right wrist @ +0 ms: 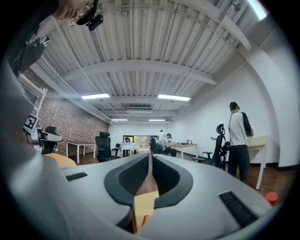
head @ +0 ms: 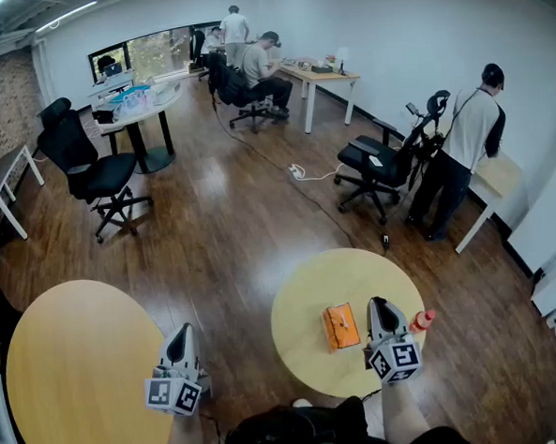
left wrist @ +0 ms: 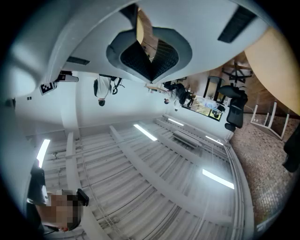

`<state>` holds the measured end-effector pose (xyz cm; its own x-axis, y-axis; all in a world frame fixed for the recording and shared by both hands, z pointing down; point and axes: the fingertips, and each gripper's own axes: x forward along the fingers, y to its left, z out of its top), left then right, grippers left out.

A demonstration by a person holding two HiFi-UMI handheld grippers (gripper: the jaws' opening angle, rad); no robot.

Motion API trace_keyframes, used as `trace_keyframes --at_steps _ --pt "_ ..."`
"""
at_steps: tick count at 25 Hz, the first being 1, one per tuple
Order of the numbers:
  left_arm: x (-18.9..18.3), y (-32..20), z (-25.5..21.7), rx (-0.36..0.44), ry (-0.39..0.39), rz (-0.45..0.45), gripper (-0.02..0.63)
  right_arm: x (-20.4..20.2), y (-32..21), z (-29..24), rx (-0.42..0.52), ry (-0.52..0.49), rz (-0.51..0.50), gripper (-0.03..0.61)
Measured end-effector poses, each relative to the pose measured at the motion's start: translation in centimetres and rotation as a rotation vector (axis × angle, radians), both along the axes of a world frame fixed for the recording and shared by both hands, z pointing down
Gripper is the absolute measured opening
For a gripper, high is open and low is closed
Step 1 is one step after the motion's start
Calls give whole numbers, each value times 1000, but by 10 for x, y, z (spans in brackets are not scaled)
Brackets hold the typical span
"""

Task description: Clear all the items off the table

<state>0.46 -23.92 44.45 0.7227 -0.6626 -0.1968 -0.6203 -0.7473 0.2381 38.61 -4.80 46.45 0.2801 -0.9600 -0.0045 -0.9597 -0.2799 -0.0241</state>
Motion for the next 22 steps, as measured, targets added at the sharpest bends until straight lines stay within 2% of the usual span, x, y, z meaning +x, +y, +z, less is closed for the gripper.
trace_keyframes --at_steps 4,14,16,22 --pt "33 1 -3 4 -4 80 -9 17 30 -2 3 -7 80 28" --pt "155 32 9 -6 -6 348 -9 76 159 7 0 -42 371 30" --pt "177 42 11 -9 -6 384 -9 89 180 10 -7 -46 402 120" --pt "228 64 17 -22 -2 452 -9 115 205 13 -24 -47 444 121"
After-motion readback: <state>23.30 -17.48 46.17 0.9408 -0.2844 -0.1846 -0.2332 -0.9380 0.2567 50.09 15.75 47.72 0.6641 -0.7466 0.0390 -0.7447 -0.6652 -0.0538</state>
